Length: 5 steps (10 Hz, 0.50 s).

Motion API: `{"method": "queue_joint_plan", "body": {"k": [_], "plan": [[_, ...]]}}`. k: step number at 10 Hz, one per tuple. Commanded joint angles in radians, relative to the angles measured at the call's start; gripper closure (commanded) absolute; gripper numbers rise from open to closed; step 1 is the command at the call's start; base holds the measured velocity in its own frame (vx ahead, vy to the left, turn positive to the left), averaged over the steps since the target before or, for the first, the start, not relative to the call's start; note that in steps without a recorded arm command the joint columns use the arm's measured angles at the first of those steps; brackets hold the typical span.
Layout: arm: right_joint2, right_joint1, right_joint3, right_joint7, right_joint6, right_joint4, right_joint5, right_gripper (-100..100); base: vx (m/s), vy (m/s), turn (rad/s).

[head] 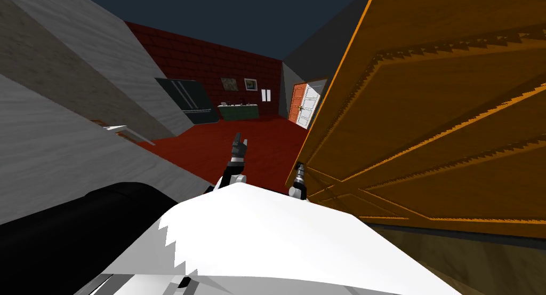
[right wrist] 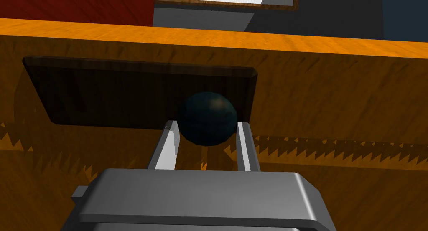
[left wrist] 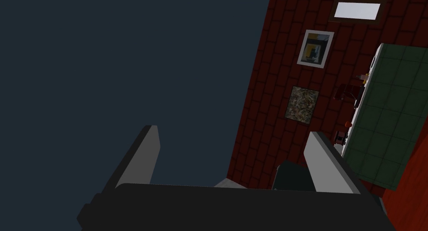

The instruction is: Push the door open

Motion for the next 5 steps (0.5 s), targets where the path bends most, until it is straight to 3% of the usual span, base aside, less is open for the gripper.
{"method": "queue_joint_plan", "body": {"k": [1, 5], "plan": [[-0.015, -0.006, -0.017, 0.016, -0.015, -0.012, -0.033, 100, 0.243, 0.037, -0.058], [0.002, -0.008, -0.039, 0.048, -0.040, -0.018, -0.098, 100, 0.231, 0.036, -0.057]]}}
